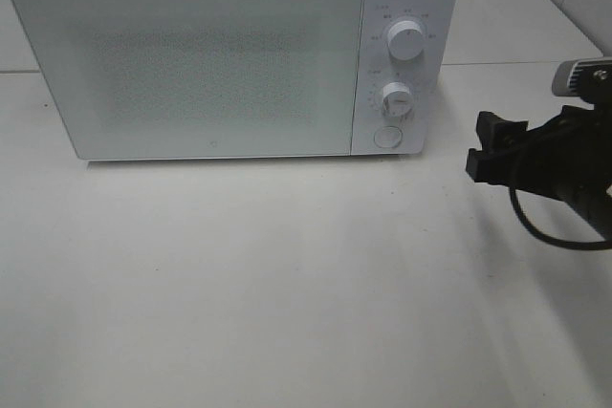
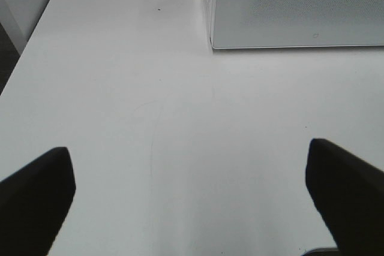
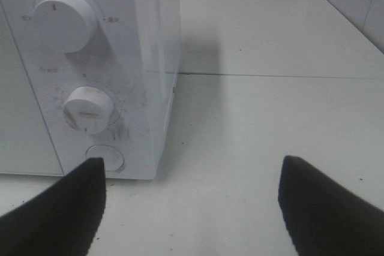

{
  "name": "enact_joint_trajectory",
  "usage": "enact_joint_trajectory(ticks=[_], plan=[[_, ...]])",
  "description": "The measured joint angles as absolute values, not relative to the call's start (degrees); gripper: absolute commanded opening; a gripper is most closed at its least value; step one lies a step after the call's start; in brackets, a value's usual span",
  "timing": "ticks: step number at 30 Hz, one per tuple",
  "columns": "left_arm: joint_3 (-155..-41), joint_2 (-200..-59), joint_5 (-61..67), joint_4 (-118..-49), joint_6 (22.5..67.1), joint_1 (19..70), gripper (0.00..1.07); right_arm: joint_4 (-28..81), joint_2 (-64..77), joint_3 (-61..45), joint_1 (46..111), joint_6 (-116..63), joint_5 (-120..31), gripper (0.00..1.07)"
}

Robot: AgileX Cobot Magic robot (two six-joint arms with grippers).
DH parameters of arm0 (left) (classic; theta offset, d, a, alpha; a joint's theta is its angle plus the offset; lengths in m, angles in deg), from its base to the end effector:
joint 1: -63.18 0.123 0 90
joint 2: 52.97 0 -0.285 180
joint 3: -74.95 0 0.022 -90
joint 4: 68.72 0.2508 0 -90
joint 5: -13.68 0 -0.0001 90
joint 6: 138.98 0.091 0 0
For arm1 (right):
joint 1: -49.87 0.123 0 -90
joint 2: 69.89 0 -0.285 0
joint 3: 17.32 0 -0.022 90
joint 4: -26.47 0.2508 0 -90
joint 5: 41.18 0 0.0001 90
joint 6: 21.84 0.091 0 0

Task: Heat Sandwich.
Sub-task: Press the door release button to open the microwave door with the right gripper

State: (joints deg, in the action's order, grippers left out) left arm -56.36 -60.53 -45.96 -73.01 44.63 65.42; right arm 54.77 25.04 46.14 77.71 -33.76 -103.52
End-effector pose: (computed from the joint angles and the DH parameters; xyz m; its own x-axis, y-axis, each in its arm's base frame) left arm -0.0043 -0.0060 0.2785 -0.4346 0.0081 -0.9006 0.0300 0.9995 -0.0055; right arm 0.2113 0.0684 0.1686 -0.1427 -0.0375 -0.9891 -0.0520 0.9982 -0.0303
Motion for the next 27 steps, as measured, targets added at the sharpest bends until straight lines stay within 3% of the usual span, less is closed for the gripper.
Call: enact_joint_trajectory(ticks=[13,27], plan=[[-56.36,-60.53,-45.96,-73.01,44.63,65.42,1.01,66.98,35.53,40.81,92.21,-33.82,-107.53,0.76],[-56.36,-60.53,-45.96,-73.01,44.63,65.42,1.01,71.27,38.62,38.23,96.56,-33.87,-107.53,0.76]])
